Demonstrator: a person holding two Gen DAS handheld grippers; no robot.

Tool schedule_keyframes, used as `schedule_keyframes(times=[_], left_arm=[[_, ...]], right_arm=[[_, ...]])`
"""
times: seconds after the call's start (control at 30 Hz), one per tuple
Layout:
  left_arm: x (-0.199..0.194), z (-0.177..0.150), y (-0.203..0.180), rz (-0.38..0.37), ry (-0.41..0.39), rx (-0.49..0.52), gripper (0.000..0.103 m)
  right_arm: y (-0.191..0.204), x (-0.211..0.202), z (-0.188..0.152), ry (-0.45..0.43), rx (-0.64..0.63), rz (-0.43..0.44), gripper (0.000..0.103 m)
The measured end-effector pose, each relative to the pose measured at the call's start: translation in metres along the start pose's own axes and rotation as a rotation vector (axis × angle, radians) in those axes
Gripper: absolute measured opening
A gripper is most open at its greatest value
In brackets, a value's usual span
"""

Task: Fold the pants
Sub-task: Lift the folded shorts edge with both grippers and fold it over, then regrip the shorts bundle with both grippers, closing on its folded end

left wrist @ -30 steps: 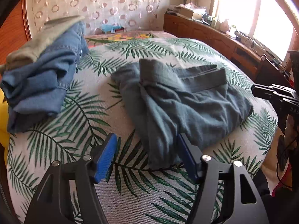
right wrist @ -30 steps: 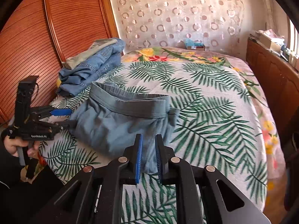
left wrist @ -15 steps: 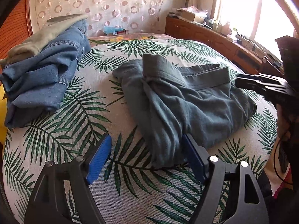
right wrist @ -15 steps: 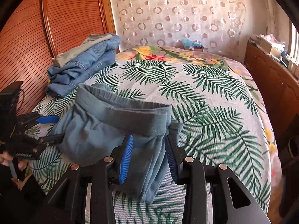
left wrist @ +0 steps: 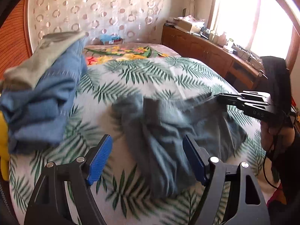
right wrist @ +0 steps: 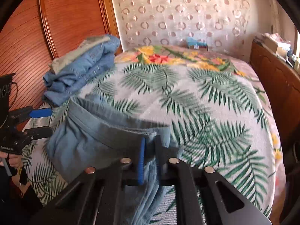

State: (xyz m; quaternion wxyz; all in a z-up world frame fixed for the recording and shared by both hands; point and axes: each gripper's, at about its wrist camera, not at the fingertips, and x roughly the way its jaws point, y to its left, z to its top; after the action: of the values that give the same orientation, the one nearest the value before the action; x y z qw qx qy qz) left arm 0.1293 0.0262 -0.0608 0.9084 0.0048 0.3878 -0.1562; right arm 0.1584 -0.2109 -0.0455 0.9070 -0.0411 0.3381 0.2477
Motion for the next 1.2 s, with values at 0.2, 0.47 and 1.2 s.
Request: schedule_keyframes(times=[0.2,0.47,1.2], left_arm=[[0.031,0.02,0.004,0.017,0.031,0.008,0.075],[0.062,0.03,0.011,0.0,0.078,0.016,0.035],[0.045,0.024,0.012,0.064,0.051,-0.016,0.063]], right_arm=[[-0.003,0.002,0.015,-0.071,0.008,-0.016,0.006],[-0.008,0.031,0.013,0.018,0.036,-0.051,0.006],[-0.008,-0.01,-0.013,0.06,0.069,-0.075,0.052]])
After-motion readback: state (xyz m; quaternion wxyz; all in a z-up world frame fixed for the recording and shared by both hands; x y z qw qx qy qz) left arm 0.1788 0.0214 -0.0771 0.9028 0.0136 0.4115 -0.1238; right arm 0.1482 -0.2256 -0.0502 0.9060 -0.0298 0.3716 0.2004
